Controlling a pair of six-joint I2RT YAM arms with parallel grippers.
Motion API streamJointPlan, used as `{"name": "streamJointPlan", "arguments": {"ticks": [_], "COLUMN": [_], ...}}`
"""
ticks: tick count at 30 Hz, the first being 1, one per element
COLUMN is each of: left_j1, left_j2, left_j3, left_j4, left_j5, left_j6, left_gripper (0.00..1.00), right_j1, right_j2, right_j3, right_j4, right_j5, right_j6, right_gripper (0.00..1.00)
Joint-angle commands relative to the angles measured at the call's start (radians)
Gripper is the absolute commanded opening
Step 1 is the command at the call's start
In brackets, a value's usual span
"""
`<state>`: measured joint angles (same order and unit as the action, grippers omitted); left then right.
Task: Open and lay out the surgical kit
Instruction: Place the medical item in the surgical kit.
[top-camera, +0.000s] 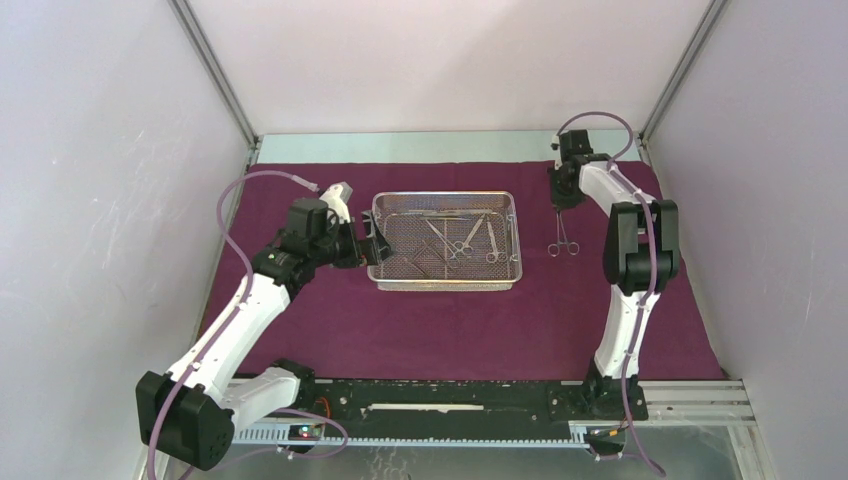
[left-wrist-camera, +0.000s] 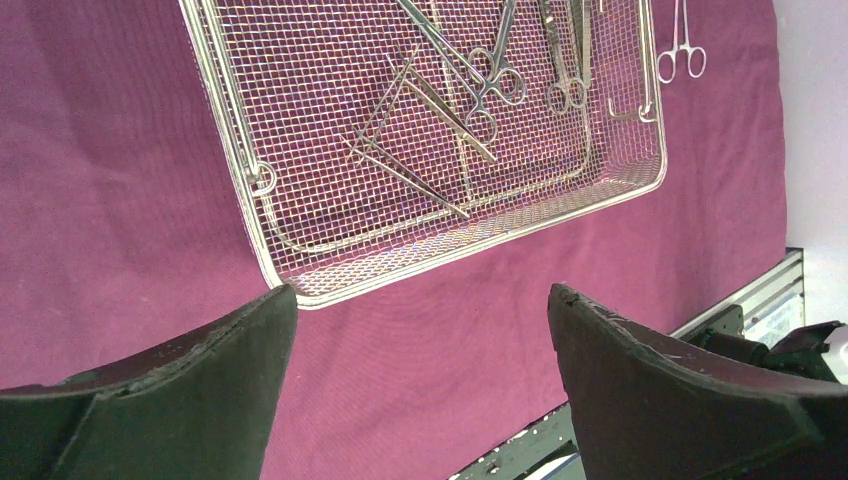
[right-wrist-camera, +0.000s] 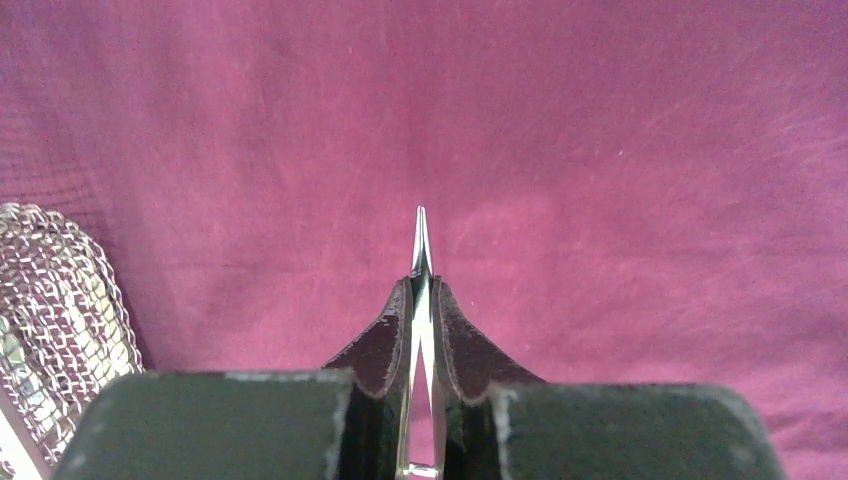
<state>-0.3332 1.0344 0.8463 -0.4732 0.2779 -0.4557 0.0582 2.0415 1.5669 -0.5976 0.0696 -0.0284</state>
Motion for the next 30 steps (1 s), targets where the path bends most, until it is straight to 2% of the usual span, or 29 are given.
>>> {"name": "streamJointPlan", "arguments": {"ticks": [1,12,30], "left_j1": [0.005,0.005,0.005], "left_j2": [0.001,0.004,0.006], "left_j3": [-0.019,-0.020,-0.019], "left_j4": [0.033,0.033,0.033], "left_j5": [0.023,0.021,0.020], "left_j6": [-0.009,-0.007,-0.008], "left_gripper": [1.00,1.00,1.00], "right_j1": [-0.012,-0.012,-0.013], "right_j2": [0.016,0.053,0.057], "right_j3": [0.069,0.072,0.053], "right_j4": [0.026,0.019,0.002], "right_j5": [0.014,0.027,0.038], "right_j6": [-0.021,-0.018,0.008], "right_gripper": [0.00,0.00,0.35]}}
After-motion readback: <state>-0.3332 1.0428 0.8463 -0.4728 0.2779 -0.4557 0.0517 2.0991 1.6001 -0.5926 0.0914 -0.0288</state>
